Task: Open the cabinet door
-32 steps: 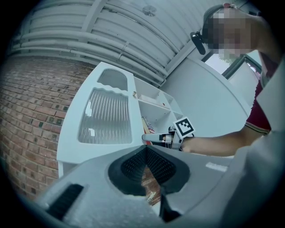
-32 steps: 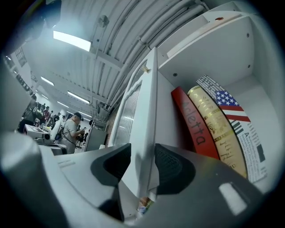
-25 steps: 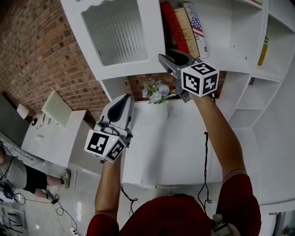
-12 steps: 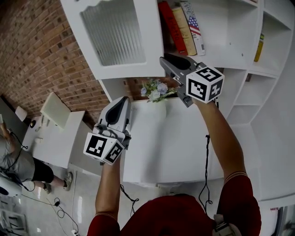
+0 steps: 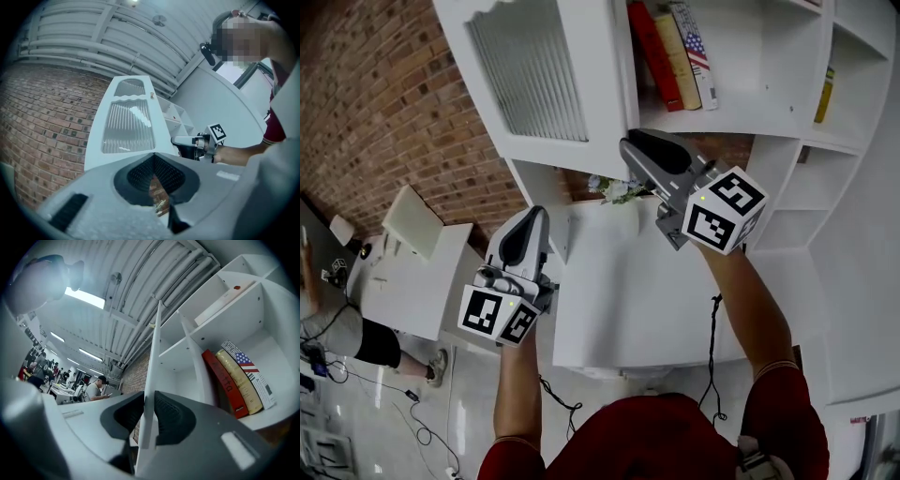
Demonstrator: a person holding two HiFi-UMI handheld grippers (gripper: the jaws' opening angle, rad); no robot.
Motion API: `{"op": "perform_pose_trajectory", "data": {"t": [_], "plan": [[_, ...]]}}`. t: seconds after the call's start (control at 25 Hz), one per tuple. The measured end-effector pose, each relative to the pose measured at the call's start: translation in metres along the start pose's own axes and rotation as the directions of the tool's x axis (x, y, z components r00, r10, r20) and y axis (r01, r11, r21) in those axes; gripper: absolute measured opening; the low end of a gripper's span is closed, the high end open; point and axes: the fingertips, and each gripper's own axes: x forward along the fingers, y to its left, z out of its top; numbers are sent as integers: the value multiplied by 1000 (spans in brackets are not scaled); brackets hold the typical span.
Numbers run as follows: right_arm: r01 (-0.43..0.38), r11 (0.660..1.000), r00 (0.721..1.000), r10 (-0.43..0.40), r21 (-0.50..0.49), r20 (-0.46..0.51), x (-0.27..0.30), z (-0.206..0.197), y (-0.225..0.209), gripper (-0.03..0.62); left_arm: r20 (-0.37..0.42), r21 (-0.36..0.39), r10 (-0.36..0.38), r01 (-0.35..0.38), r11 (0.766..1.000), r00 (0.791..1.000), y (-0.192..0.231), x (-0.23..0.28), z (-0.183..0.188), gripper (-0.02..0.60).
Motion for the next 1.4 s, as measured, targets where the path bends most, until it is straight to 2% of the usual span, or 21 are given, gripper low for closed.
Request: {"op": "perform_pose_trajectory", "data": {"t": [0.24, 0.44, 0.64, 0.88, 1.4], "plan": [[-47, 999, 998, 47, 0, 29, -3, 6, 40, 72, 29, 3, 25, -25, 1000, 999, 8, -20, 21, -2], [-106, 993, 993, 108, -44, 44, 0, 11, 82, 67, 48, 0, 39, -39, 999, 998, 8, -42, 32, -2], [-137, 988, 988, 142, -68, 67, 7, 12, 112, 67, 42, 15, 56, -56, 998, 998, 13, -60, 39, -2], [-217, 971, 972, 224, -103, 69, 25, 13, 156, 66, 29, 21, 98, -98, 995, 995, 32, -81, 42, -2], [-270, 954, 954, 283, -130, 94, 67, 5, 217, 94, 21, 24, 155, -155, 988, 988, 47, -131, 47, -2]]}}
